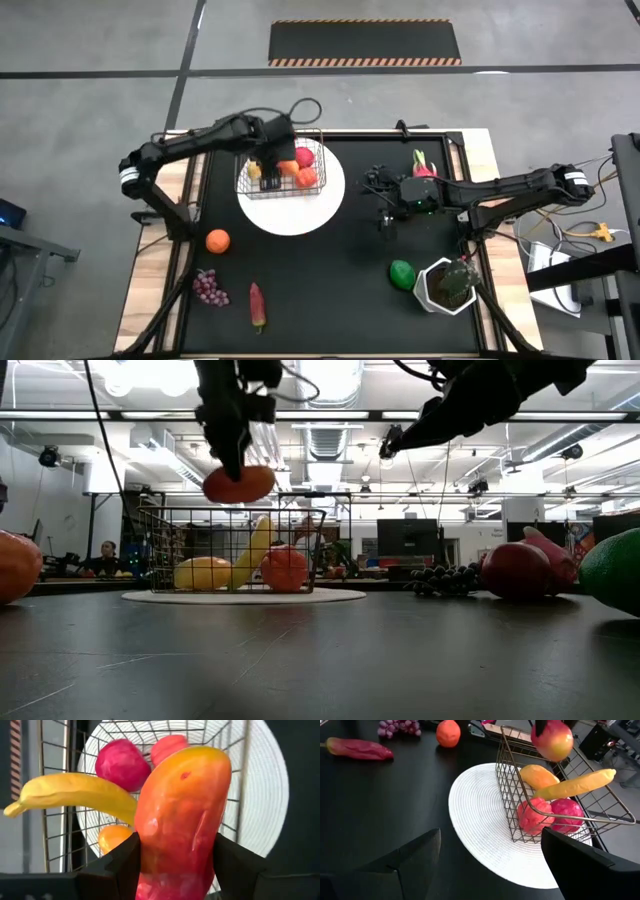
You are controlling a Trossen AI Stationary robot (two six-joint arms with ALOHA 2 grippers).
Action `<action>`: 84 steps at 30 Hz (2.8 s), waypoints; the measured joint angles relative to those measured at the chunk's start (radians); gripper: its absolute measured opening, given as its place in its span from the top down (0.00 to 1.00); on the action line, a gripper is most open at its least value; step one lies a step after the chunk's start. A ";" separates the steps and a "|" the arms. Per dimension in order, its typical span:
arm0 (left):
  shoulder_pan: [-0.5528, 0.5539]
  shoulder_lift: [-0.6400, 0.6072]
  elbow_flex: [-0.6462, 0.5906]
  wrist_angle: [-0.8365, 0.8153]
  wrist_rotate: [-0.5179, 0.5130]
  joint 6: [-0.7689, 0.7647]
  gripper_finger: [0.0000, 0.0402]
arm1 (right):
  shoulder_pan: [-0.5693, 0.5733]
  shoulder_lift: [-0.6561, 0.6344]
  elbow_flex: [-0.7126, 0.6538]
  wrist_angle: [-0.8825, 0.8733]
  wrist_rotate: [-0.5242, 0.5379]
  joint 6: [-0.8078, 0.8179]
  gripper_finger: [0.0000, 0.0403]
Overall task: Build produce basket
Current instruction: Put the orange mango into the wire basket, then put the orange into the wire basket
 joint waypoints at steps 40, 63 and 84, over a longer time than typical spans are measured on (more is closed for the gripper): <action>0.107 0.275 -0.001 0.000 0.057 0.117 0.38 | 0.000 0.000 -0.004 0.000 0.000 0.026 0.19; -0.058 0.133 0.056 -0.103 0.046 -0.138 0.28 | 0.000 0.000 -0.005 0.000 0.000 0.014 0.19; -0.627 -0.111 -0.163 -0.103 -0.078 -1.297 0.28 | 0.000 0.000 -0.005 0.001 0.000 0.015 0.19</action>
